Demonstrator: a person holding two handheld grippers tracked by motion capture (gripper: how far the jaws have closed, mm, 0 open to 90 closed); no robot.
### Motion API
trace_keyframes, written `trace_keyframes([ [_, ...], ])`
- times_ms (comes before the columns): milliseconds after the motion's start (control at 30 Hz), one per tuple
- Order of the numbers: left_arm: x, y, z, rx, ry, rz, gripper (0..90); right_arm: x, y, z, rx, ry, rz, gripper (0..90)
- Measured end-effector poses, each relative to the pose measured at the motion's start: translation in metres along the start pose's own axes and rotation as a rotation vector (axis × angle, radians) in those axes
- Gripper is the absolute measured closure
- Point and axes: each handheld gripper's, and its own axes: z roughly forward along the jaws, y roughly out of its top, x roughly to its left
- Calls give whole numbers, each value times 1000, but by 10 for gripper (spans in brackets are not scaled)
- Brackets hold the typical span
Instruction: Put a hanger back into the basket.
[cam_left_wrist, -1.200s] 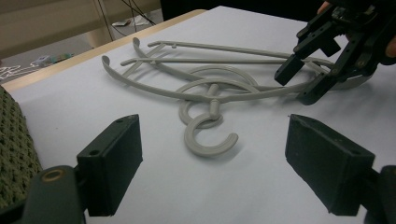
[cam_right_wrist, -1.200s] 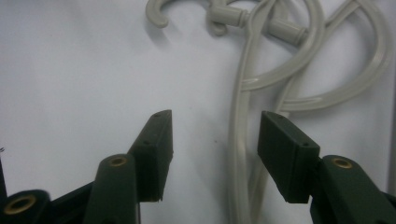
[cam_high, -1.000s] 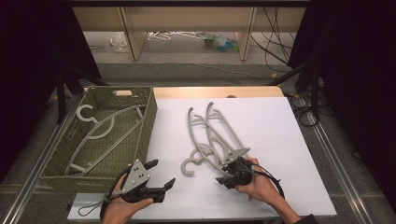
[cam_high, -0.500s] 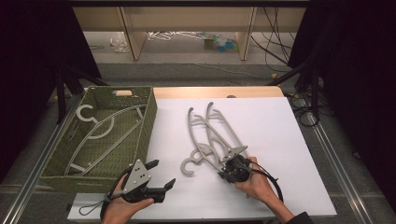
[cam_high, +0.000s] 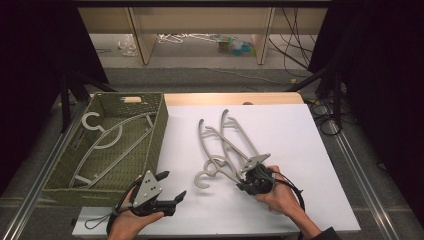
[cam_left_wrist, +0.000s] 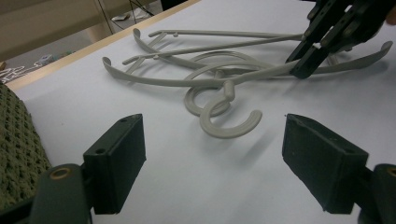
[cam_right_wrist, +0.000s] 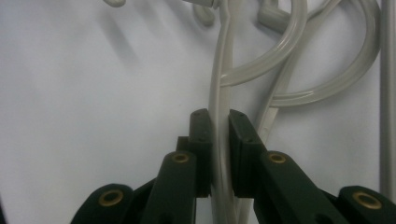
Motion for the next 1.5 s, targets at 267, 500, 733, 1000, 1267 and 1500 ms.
trace_keyframes([
  [267, 1, -1, 3, 17, 14, 36, 230, 0, -4, -29, -36, 79, -28, 814],
  [500, -1, 1, 11, 23, 0, 58, 238, -5, -11, -49, -74, 147, -9, 814],
  [733, 1, 4, 26, 18, -15, 95, 237, -9, -18, -64, -107, 204, 5, 815],
  [1000, 3, 16, 44, -5, -11, 124, 230, -7, -18, -77, -144, 249, -13, 815],
  [1267, 2, 17, 50, 2, -36, 172, 230, -4, -19, -81, -148, 277, -32, 815],
  [1500, 1, 20, 57, 6, -40, 214, 223, -1, -18, -81, -137, 291, -40, 815],
])
